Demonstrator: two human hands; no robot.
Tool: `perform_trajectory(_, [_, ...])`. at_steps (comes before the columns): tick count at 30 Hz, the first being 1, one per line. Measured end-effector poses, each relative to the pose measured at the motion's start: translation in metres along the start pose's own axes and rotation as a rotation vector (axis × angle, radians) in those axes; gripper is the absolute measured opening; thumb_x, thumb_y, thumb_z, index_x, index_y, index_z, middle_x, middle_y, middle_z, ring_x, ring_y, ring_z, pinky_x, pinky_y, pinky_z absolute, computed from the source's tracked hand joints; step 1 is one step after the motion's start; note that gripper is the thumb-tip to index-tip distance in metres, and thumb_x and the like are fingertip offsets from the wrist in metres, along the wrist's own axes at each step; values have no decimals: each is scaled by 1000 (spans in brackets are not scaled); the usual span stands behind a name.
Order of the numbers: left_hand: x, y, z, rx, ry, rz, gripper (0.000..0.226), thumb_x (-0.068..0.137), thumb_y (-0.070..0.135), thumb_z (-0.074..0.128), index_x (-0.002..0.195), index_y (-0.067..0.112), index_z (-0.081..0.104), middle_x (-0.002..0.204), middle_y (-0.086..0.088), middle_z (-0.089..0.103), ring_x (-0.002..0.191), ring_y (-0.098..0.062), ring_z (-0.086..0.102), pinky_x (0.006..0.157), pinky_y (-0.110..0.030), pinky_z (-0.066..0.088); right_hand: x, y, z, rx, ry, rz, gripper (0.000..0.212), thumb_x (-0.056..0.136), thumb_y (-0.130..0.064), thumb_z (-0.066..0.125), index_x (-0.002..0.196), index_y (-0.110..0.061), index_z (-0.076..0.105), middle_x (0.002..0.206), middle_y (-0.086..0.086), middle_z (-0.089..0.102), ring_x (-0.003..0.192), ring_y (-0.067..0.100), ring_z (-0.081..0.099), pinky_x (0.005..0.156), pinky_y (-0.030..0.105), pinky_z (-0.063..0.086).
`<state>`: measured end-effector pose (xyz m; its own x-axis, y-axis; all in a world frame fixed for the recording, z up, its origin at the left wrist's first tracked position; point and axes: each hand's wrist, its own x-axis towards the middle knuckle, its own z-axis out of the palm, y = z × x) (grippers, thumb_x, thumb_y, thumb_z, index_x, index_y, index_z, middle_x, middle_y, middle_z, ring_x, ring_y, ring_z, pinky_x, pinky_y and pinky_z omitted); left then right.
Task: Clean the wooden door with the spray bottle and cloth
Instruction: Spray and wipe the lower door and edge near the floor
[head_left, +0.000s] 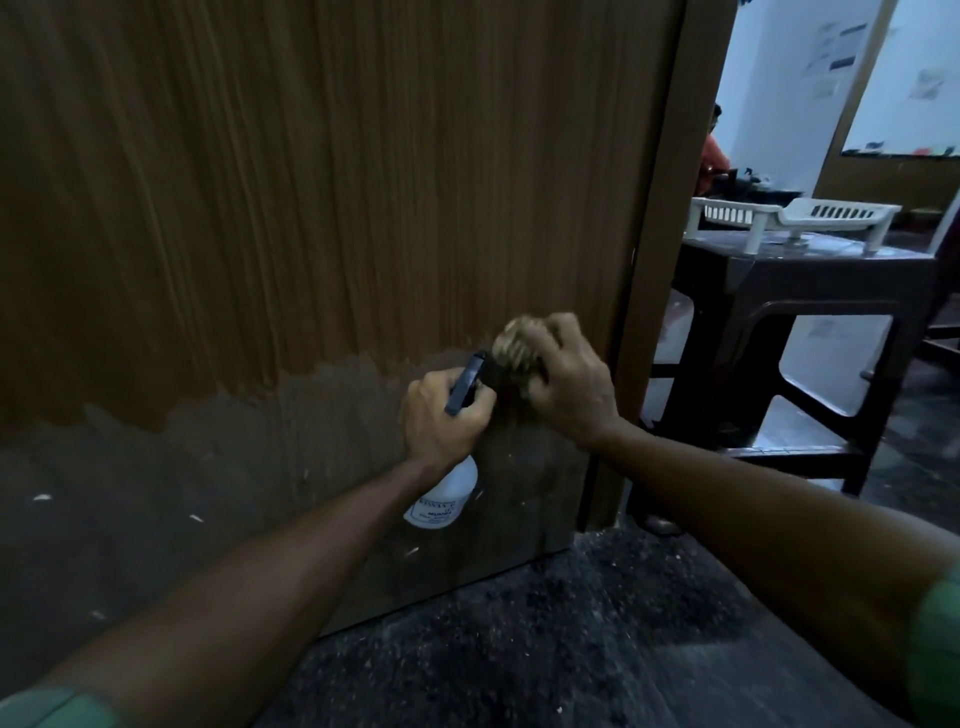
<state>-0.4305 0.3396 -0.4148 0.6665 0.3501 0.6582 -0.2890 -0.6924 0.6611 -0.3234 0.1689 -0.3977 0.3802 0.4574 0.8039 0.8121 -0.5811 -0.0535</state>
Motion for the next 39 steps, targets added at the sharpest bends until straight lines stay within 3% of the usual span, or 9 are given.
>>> perform_trajectory(4, [3, 3, -8, 10, 59, 12, 38, 83, 37, 57, 53, 19, 41, 47, 6, 41, 42, -13, 43, 45, -31, 31, 3, -10, 10, -43, 100, 44, 59, 85, -18, 68, 141, -20, 49, 133, 15, 44, 109, 31, 57, 74, 34, 56])
perform_trajectory(9, [-5, 1, -24, 4, 51, 22, 36, 86, 31, 60, 55, 22, 44, 48, 7, 44, 44, -15, 47, 44, -25, 31, -35, -5, 14, -221, -625, -346, 66, 97, -31, 66, 149, -32, 27, 144, 10, 28, 112, 25, 56, 77, 31, 54])
perform_trajectory(16, [-5, -3, -46, 48, 69, -15, 37, 84, 35, 60, 54, 21, 44, 48, 7, 44, 43, -12, 43, 46, -27, 29, 25, -54, 7, 112, 113, 11, 54, 88, -18, 68, 139, -15, 51, 130, 11, 41, 107, 25, 55, 79, 29, 52])
perform_trajectory(18, [-5, -5, -54, 65, 86, -26, 37, 84, 34, 60, 54, 23, 43, 48, 7, 44, 43, -12, 42, 47, -27, 29, 11, -51, 16, 29, -10, -100, 58, 90, -24, 67, 145, -19, 47, 137, 14, 40, 112, 26, 54, 83, 31, 55])
perform_trajectory(22, [-10, -8, -68, 75, 58, -15, 35, 86, 34, 59, 56, 25, 44, 50, 7, 46, 45, -14, 46, 50, -27, 33, -23, -47, 23, -168, -614, -437, 70, 93, -21, 70, 153, -27, 34, 147, 9, 27, 116, 24, 55, 85, 30, 54])
perform_trajectory(29, [-15, -13, -98, 131, 69, -9, 39, 85, 34, 62, 54, 25, 40, 47, 9, 41, 42, -8, 41, 48, -27, 28, 26, -87, 15, 168, 49, -131, 52, 89, -10, 67, 138, -13, 53, 126, 11, 43, 102, 22, 57, 77, 32, 59])
perform_trajectory(31, [-16, -14, -107, 134, 73, -7, 39, 85, 35, 61, 54, 25, 40, 48, 8, 42, 43, -8, 41, 48, -28, 29, 19, -85, 24, 111, -22, -231, 56, 92, -18, 67, 145, -15, 50, 132, 14, 43, 108, 24, 56, 80, 31, 58])
perform_trajectory(35, [-19, -21, -123, 133, 56, -4, 35, 86, 41, 58, 58, 22, 47, 51, 6, 47, 46, -13, 46, 48, -33, 38, -9, -79, 38, -151, -598, -578, 67, 95, -22, 68, 153, -28, 35, 144, 9, 29, 112, 21, 55, 79, 29, 56])
perform_trajectory(39, [-20, -31, -133, 133, 47, -15, 38, 85, 47, 56, 64, 15, 55, 56, -2, 55, 51, -24, 56, 50, -47, 49, 11, -99, 25, 10, -350, -448, 62, 92, -26, 72, 147, -25, 44, 137, 8, 37, 109, 18, 54, 79, 26, 55])
